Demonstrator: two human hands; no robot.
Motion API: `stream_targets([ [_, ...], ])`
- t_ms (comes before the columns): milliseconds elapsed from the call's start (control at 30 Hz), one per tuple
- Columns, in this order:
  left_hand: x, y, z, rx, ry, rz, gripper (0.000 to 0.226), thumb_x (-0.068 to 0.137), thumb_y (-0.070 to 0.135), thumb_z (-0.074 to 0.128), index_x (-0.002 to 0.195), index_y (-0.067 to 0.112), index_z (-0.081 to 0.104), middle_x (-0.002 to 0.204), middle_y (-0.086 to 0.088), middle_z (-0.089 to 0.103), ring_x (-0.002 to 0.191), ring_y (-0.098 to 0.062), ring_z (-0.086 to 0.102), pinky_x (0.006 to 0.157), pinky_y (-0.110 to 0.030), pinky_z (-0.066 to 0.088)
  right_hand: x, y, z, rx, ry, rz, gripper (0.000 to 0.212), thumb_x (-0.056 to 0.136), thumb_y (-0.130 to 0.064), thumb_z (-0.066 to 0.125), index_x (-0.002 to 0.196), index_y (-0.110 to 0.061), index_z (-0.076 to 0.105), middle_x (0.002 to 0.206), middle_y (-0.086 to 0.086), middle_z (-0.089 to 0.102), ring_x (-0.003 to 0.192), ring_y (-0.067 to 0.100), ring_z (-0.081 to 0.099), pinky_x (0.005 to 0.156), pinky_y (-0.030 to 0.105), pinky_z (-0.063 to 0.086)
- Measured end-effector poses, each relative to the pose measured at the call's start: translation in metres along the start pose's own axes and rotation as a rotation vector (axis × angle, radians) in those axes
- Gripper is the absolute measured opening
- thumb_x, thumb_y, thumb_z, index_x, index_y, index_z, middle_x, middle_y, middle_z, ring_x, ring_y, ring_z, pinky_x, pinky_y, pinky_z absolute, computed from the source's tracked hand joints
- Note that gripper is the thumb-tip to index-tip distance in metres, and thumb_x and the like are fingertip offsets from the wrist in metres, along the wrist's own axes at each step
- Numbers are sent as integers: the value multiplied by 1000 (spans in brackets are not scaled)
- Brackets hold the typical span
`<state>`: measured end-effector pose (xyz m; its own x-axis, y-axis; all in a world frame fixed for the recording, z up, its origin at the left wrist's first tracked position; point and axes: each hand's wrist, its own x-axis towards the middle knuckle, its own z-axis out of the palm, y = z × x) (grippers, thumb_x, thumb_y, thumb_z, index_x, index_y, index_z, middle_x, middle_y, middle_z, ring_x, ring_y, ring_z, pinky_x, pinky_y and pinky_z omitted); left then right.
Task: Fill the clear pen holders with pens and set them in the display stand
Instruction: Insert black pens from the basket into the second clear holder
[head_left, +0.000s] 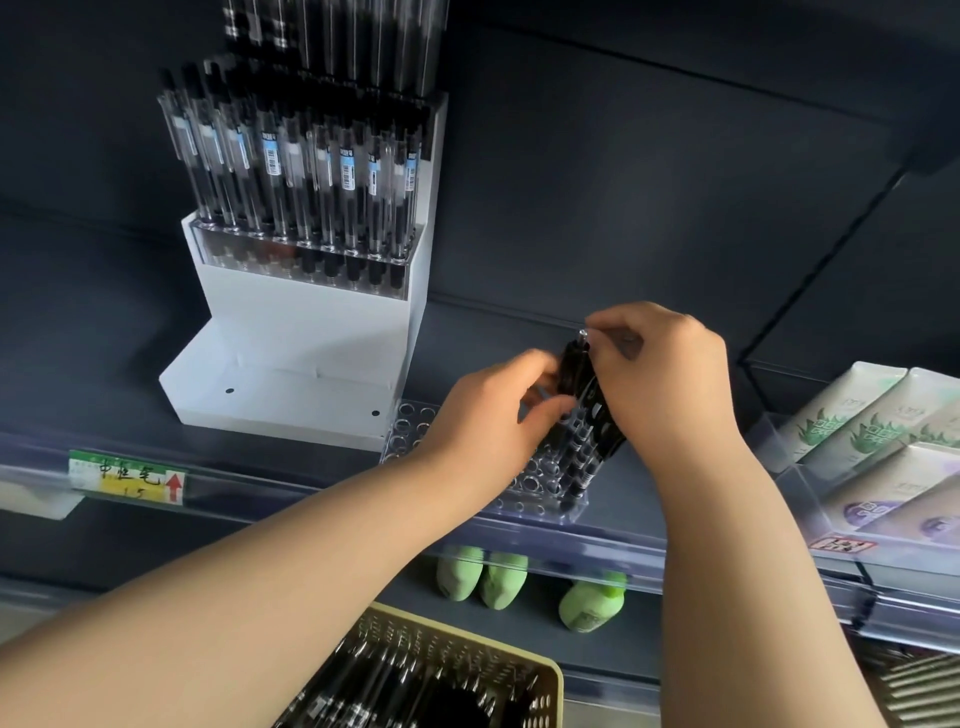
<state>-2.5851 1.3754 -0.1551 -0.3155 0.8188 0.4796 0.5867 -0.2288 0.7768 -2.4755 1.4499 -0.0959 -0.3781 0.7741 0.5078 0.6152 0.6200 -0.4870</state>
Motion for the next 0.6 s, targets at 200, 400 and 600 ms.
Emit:
stream_targets([
  [200,2,-10,13,218,-119,-62,21,86,27,64,104,16,64,90,-2,71,82,-23,64,72,-33,51,-3,4,-1,4,6,16,12,86,-19,59,89,-21,70,76,-13,59,93,24,60,80,31,46],
  [400,5,-14,18,228,-147,-156,18,89,30,60,102,18,64,91,0,70,84,-20,64,75,-32,51,-3,7,-2,21,25,28,14,88,-19,56,88,-23,70,72,-18,55,90,24,59,76,28,43],
  [600,11,-12,16,313,-195,-123,18,92,28,56,100,14,62,84,-8,67,77,-27,61,66,-31,47,-6,4,-2,35,-5,5,14,88,-20,56,90,-23,70,74,-16,57,90,24,59,80,33,47],
])
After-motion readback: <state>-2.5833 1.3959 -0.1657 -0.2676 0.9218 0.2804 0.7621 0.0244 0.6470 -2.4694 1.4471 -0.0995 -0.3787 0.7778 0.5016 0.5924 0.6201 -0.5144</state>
